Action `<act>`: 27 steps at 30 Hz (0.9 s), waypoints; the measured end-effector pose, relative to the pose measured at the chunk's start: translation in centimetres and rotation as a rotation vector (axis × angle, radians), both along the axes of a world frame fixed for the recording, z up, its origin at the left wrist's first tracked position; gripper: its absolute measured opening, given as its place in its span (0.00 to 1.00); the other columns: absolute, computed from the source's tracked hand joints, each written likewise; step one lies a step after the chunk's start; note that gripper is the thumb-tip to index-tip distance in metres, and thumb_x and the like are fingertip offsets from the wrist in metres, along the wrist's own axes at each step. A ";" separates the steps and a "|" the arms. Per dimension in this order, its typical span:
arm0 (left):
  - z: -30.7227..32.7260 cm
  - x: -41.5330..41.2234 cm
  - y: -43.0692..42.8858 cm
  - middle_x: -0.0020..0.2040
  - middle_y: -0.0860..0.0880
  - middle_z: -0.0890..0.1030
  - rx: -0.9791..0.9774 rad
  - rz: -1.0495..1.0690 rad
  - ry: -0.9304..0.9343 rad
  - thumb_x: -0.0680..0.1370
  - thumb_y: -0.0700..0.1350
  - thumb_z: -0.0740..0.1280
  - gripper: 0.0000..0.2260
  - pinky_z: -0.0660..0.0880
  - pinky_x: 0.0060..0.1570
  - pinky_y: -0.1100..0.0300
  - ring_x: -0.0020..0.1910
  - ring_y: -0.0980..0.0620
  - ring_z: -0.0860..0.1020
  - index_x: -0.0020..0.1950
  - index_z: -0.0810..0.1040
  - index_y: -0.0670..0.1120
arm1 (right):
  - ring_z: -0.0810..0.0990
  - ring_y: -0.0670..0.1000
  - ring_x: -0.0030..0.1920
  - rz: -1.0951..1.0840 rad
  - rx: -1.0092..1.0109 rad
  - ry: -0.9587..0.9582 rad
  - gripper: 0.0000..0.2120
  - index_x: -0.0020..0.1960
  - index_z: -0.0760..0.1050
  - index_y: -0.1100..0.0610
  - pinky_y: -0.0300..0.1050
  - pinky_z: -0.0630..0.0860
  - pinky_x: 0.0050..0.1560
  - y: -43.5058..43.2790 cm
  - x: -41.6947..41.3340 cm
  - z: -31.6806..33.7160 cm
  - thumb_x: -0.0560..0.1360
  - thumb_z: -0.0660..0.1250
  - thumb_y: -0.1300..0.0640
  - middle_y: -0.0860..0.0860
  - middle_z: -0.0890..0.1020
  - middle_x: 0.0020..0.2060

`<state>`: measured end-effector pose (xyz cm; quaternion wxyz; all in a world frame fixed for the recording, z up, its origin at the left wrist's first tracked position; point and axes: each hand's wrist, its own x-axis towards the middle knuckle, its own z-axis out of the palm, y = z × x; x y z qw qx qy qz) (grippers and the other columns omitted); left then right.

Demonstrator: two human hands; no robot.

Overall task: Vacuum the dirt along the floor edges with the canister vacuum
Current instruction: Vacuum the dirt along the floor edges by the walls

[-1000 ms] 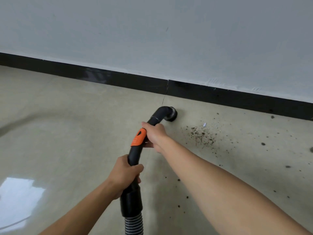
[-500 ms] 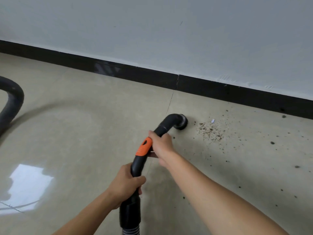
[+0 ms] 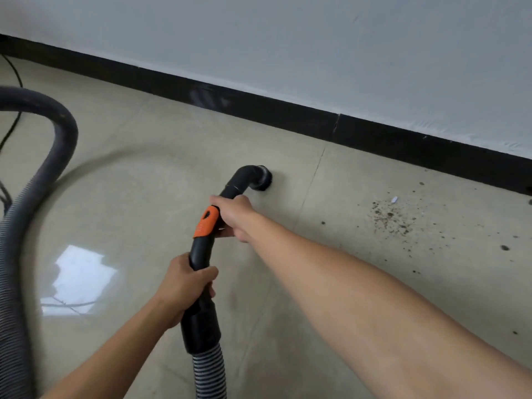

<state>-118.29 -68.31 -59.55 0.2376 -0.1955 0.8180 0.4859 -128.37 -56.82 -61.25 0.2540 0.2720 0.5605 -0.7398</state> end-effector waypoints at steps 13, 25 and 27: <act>-1.6 3.4 1.1 0.29 0.42 0.75 0.046 -0.334 -0.114 0.70 0.34 0.67 0.08 0.76 0.31 0.53 0.27 0.45 0.77 0.45 0.69 0.39 | 0.83 0.57 0.44 -0.396 0.231 -0.024 0.32 0.56 0.70 0.58 0.61 0.82 0.48 3.1 7.7 -5.3 0.60 0.65 0.38 0.55 0.82 0.45; -0.6 4.3 -3.3 0.26 0.44 0.78 -0.173 -0.488 -0.024 0.69 0.31 0.68 0.08 0.76 0.29 0.54 0.26 0.46 0.79 0.43 0.72 0.41 | 0.80 0.54 0.42 -0.415 -0.017 -0.119 0.19 0.59 0.70 0.62 0.53 0.84 0.40 0.2 10.8 -3.0 0.71 0.67 0.56 0.55 0.79 0.44; -0.3 5.1 -5.2 0.26 0.44 0.78 -0.188 -0.516 -0.055 0.69 0.31 0.69 0.09 0.76 0.31 0.53 0.26 0.46 0.79 0.42 0.73 0.42 | 0.81 0.55 0.42 -0.426 -0.051 -0.160 0.18 0.58 0.71 0.62 0.53 0.84 0.40 -1.5 12.3 -2.8 0.71 0.67 0.57 0.57 0.81 0.45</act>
